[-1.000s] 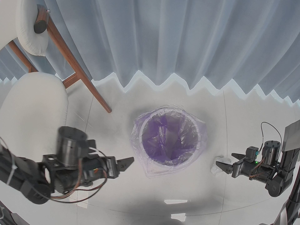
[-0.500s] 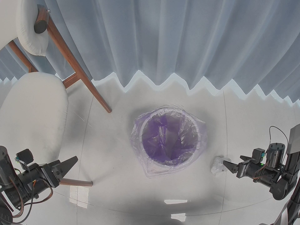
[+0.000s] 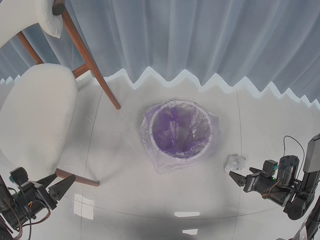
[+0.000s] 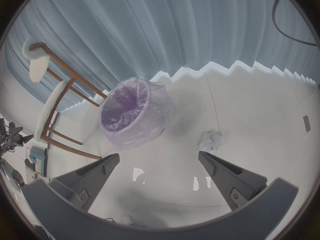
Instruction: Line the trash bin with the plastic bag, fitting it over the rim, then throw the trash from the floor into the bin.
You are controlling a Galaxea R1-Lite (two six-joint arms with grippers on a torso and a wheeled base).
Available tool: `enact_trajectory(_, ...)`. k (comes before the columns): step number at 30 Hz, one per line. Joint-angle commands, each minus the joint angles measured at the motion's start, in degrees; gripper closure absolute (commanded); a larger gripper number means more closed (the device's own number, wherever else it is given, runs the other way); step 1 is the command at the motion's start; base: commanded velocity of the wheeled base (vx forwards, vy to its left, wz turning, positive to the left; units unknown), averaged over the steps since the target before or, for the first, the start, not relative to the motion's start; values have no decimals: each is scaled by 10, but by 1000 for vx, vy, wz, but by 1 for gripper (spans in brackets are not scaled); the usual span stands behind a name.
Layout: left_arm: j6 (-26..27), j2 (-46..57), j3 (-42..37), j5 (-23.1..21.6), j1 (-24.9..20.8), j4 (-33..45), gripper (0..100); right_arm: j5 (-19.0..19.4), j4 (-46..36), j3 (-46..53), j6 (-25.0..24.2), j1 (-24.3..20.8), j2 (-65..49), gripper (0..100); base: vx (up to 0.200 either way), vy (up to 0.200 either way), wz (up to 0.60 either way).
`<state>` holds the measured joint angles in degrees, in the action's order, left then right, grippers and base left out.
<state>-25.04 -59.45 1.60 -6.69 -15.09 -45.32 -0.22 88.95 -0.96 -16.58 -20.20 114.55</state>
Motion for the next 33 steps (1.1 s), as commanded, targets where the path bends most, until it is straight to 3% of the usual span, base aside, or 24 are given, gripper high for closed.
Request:
enact_trajectory(1, -3, 0, 6, 0, 2, -6, 0, -2, 8, -2, -6, -3, -16, 0, 0, 0, 0)
enact_trajectory(7, 4, 11, -16, -13, 2, -6, 0, -14, 7, 10, -21, -2, -6, 0, 0, 0, 0)
enact_trajectory(15, 61, 16, -16, -26, 2, 4, 0, -12, 7, -55, 22, 79, 62, 0, 0, 0, 0)
enact_trajectory(19, 66, 3, -16, -24, 19, 30, 0, 23, 4, -111, 30, 118, 119, 0, 0, 0, 0)
enact_trajectory(22, 68, 13, -16, -25, 16, 52, 0, 37, -1, -138, 42, 121, 138, 0, 0, 0, 0)
enact_trajectory(26, 66, 24, -16, -24, 18, 54, 0, 62, -84, -182, 53, 121, 134, 0, 0, 0, 0)
enact_trajectory(33, 75, 21, -16, -24, 17, 55, 0, 69, -193, -286, 87, 129, 149, 0, -200, 0, 0)
